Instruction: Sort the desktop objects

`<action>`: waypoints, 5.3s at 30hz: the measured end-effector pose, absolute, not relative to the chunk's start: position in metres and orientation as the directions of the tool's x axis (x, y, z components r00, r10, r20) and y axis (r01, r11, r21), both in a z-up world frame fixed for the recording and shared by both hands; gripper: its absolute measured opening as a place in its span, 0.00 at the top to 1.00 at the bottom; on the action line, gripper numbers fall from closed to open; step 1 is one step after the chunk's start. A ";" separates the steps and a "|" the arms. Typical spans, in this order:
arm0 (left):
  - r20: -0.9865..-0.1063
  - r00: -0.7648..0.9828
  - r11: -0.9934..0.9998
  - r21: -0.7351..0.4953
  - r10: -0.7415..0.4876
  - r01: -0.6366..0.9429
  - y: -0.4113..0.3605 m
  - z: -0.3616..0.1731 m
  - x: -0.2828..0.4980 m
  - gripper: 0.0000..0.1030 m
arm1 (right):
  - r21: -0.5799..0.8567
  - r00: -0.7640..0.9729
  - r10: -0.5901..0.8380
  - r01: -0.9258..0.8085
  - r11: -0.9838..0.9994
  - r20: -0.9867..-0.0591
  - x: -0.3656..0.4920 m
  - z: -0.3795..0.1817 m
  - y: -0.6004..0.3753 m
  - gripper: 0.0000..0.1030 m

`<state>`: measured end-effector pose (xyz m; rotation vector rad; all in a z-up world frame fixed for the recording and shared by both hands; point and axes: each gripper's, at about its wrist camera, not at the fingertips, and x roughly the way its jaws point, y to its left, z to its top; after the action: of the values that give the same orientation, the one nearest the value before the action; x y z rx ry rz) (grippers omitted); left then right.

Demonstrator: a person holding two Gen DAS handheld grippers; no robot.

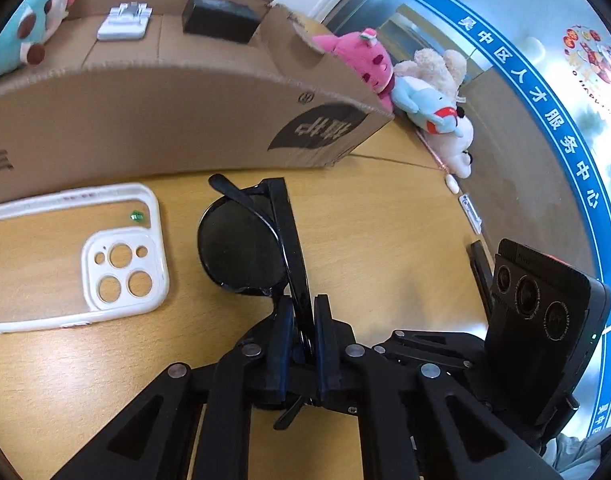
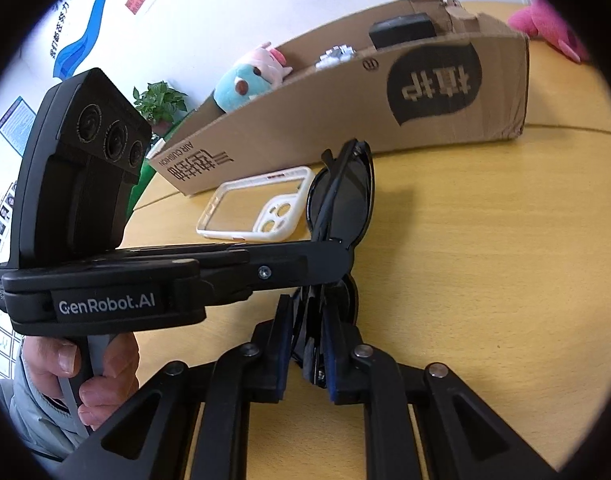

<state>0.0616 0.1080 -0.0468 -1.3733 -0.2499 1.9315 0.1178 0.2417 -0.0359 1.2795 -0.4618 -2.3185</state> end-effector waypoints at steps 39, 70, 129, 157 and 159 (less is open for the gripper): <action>-0.585 -0.538 -0.792 -0.390 0.607 -0.470 -0.015 0.128 -0.010 0.95 | 0.294 -0.535 -0.649 0.602 -0.742 -0.542 0.004 0.114 0.138 0.92; -0.786 -0.121 -0.774 -0.548 0.607 -0.317 0.171 -0.022 -0.206 0.95 | 0.594 -0.189 -0.623 0.189 -0.782 -0.759 -0.187 -0.018 0.303 0.92; -0.759 -0.374 -0.831 -0.385 0.533 -0.402 0.124 0.068 -0.117 0.48 | 0.139 -0.546 -0.205 0.161 -0.977 -0.812 -0.067 0.049 0.313 0.34; -0.742 -0.576 -0.937 -0.233 0.344 -0.260 -0.038 0.050 -0.031 0.35 | 0.395 -0.209 -0.380 -0.031 -0.918 -0.901 -0.184 -0.049 0.279 0.34; -0.744 -0.571 -0.936 -0.237 0.348 -0.261 -0.037 0.048 -0.032 0.35 | 0.379 -0.214 -0.364 -0.031 -0.925 -0.906 -0.183 -0.048 0.280 0.34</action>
<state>-0.0322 -0.0375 0.0478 -1.2202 -0.1431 2.5116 -0.1827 0.2798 -0.0480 1.8155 -0.4712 -2.2417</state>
